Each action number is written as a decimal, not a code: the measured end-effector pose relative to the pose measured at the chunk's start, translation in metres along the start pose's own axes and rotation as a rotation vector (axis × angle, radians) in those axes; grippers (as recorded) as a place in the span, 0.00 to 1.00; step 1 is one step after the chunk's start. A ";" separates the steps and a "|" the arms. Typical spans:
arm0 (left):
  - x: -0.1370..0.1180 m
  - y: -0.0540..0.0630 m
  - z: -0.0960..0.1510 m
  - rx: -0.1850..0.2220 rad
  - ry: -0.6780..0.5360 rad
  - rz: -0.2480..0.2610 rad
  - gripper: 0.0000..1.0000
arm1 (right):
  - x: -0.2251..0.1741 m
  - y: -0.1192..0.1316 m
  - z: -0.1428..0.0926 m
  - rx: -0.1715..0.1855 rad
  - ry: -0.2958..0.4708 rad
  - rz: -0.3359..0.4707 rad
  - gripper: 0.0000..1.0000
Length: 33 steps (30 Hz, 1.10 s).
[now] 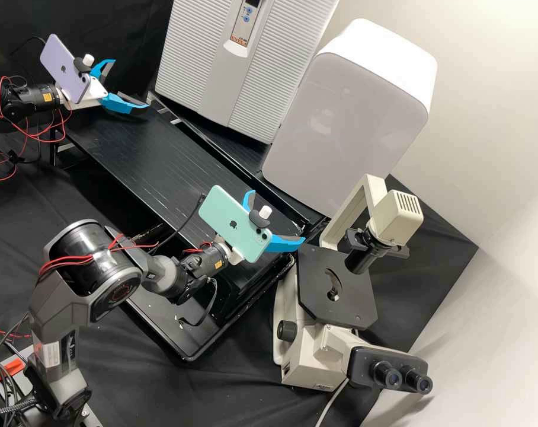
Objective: Place the petri dish on the microscope
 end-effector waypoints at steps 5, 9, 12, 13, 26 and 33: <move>0.000 0.000 0.000 0.000 0.000 0.000 1.00 | 0.000 0.000 0.000 0.000 0.000 0.000 1.00; 0.000 0.000 0.000 0.000 0.000 0.000 1.00 | -0.002 0.000 0.000 0.000 0.002 0.002 1.00; 0.000 0.000 0.000 0.000 0.000 0.000 1.00 | -0.010 -0.001 0.000 0.000 0.003 0.002 1.00; 0.000 0.000 0.000 0.000 0.000 0.000 1.00 | -0.014 -0.001 -0.001 0.000 0.007 0.001 1.00; 0.000 0.000 0.000 0.000 0.000 0.000 1.00 | -0.035 0.002 -0.016 0.003 0.105 0.053 1.00; 0.000 0.000 0.000 0.000 0.000 0.000 1.00 | -0.035 0.002 -0.016 0.003 0.105 0.053 1.00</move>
